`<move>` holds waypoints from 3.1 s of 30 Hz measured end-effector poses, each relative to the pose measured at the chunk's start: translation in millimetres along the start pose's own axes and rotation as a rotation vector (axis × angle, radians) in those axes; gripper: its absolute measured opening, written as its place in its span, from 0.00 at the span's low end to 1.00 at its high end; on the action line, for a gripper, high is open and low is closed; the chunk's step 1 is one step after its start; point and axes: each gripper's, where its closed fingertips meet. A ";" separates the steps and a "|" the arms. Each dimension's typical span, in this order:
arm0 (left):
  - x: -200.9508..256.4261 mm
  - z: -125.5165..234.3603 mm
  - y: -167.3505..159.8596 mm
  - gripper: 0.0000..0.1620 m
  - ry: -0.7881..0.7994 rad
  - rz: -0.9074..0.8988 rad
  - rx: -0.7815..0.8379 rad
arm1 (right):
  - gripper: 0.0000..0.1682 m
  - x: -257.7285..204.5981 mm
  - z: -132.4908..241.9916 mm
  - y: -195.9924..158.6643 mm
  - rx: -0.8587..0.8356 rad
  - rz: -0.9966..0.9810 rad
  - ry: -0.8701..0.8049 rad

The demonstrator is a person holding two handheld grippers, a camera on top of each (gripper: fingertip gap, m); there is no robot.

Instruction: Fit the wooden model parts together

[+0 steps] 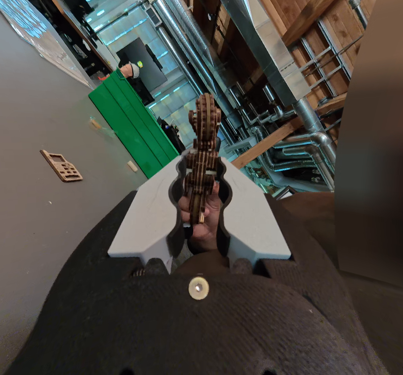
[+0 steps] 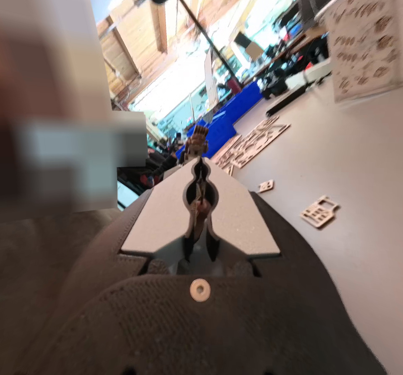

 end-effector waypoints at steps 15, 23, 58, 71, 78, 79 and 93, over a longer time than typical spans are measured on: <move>-1.8 1.3 0.8 0.15 0.012 -0.011 -0.006 | 0.00 4.5 9.6 8.3 0.009 0.027 -0.031; -3.2 1.3 0.5 0.15 0.014 -0.006 -0.009 | 0.00 5.3 10.3 8.3 0.001 0.029 -0.033; -27.1 4.4 -26.3 0.15 0.080 -0.025 -0.317 | 0.00 21.7 5.7 -46.2 -0.342 -0.021 0.020; -29.5 7.7 -18.8 0.15 0.087 0.001 -0.270 | 0.00 25.0 11.4 -41.1 -0.329 -0.007 -0.007; -32.8 7.0 -19.3 0.15 0.114 -0.004 -0.270 | 0.00 18.9 4.4 -44.5 -0.327 -0.022 0.025; -32.9 8.2 -15.9 0.15 0.114 -0.002 -0.249 | 0.00 19.1 3.6 -45.6 -0.330 -0.018 0.018; -34.4 7.9 -13.6 0.15 0.117 0.014 -0.225 | 0.00 23.8 12.9 -34.3 -0.284 -0.034 0.016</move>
Point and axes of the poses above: each gripper's, where its closed fingertips meet, z back along the fingers, y out of its top, x = y × z across the jaws, and after that the axes turned 11 degrees about -x, right-handed
